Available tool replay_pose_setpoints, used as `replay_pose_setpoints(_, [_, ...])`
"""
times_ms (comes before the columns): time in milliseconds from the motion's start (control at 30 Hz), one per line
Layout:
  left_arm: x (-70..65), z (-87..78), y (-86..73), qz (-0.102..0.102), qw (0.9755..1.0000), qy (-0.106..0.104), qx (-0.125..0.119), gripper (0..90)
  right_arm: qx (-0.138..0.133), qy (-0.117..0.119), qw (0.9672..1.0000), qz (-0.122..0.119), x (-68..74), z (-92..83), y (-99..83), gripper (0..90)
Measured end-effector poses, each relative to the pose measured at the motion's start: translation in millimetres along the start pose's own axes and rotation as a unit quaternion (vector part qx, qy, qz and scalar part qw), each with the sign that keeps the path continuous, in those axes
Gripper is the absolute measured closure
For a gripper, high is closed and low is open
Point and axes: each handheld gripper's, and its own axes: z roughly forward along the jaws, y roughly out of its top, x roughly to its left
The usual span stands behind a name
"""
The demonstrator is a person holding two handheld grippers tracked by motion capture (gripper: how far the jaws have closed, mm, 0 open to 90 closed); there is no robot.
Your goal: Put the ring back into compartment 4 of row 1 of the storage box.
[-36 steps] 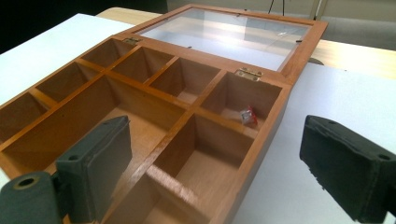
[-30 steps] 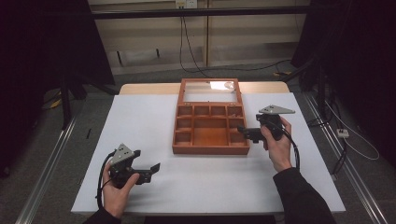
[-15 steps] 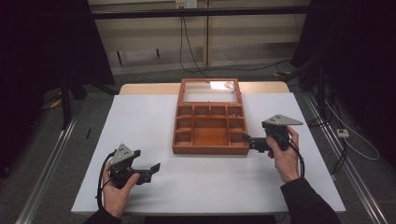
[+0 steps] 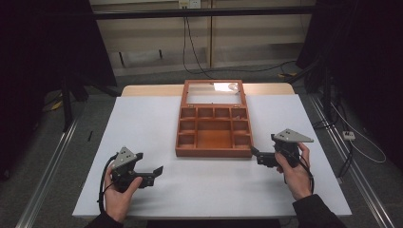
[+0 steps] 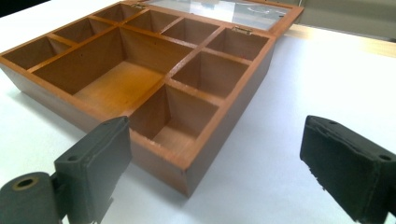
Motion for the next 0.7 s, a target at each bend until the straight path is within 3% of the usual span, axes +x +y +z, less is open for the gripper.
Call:
replay_pose_setpoints(567, [-1.5,0.3,-0.9,0.003,1.0000,0.004,0.001,7.8,-0.003,-0.021,0.9996,0.018,-4.1,-34.1,-31.3,8.3])
replay_pose_setpoints(700, [-1.2,-1.0,-1.3,-0.005,0.9999,0.012,-0.006,6.9,0.005,-0.024,0.9995,0.021,-4.9,-37.1,-38.9,8.0])
